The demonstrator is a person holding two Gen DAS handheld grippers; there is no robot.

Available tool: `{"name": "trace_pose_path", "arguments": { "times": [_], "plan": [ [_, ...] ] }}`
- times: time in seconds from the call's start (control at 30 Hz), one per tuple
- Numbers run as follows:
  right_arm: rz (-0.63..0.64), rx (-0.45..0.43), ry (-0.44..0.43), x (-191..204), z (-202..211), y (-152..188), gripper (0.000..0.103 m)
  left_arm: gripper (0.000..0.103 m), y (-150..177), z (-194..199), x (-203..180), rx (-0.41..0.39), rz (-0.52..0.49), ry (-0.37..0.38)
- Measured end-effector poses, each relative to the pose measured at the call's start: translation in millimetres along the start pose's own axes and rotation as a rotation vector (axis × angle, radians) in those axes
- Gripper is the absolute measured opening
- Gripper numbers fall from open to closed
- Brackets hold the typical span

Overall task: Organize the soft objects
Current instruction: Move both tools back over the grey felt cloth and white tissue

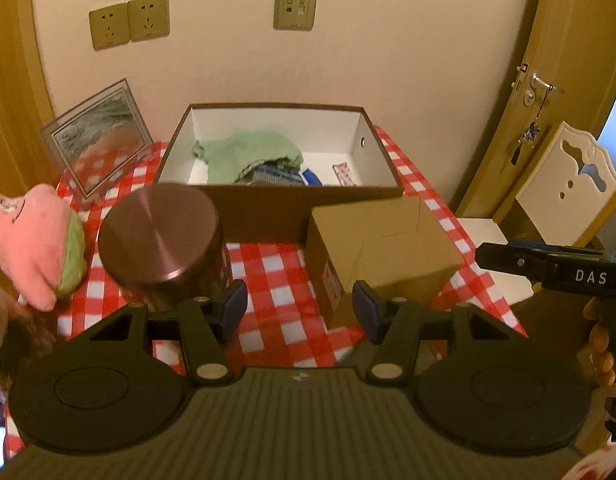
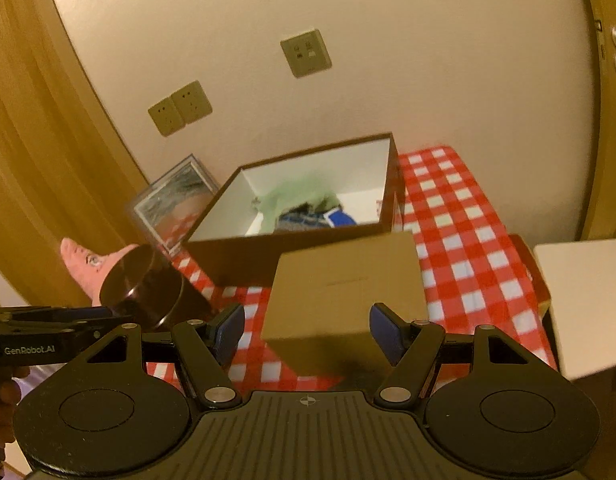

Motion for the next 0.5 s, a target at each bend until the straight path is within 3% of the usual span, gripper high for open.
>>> {"name": "trace_pose_path", "arguments": {
  "times": [0.5],
  "plan": [
    [-0.060, 0.148, 0.008, -2.4, -5.7, 70.6, 0.069, 0.055, 57.8, 4.2, 18.2, 0.087, 0.042, -0.052]
  ]
}}
Point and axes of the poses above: each gripper's, at about its wrist camera, not at the fingertips, and z roughly against the way its jaws point, x to its left, y to its underside, the point moved 6 cm from there along -z, roughly the way its jaws point, and after that the axes turned 9 degrees about z, right-handed, at the moved point
